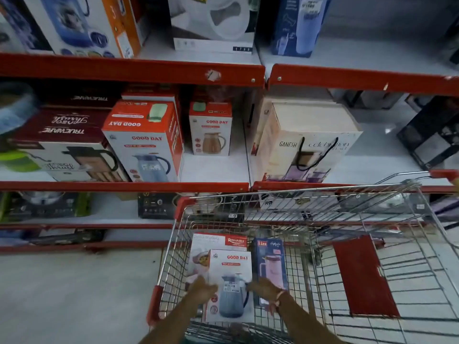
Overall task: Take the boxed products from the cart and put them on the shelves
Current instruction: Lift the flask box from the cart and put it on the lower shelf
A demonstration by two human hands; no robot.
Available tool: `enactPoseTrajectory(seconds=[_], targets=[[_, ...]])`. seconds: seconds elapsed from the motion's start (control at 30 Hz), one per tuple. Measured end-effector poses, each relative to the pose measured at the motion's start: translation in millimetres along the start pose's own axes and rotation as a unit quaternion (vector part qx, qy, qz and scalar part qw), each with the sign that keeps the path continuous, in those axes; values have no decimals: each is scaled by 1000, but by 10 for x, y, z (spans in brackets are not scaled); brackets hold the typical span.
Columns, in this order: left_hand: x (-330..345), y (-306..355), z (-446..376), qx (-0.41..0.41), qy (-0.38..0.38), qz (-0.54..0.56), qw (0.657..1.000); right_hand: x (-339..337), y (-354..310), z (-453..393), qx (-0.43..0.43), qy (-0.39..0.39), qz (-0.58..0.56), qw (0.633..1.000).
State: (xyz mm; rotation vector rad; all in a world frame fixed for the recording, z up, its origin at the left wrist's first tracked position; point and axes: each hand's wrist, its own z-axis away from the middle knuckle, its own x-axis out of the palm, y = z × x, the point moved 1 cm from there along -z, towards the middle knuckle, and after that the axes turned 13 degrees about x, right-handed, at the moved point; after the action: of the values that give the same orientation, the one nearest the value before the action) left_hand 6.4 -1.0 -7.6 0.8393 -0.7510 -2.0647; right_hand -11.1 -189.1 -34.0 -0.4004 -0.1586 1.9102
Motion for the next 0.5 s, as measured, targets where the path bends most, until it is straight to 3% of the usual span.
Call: enactPoseTrajectory(seconds=[0.1,0.2,0.3,0.5], targets=[[34,-92,67,-28,-29,-3,999,100,-1,-20,13,12,55,998],[-57,-68,54,-8,16,-32,999,110,-112,72,-21,70,42,996],[-259,67,75,28,43,-8,999,-18,-287,323,-71,126,20,989],[-588,431,345,146,114,-2,983,-187,-459,979,-131,119,-96,979]])
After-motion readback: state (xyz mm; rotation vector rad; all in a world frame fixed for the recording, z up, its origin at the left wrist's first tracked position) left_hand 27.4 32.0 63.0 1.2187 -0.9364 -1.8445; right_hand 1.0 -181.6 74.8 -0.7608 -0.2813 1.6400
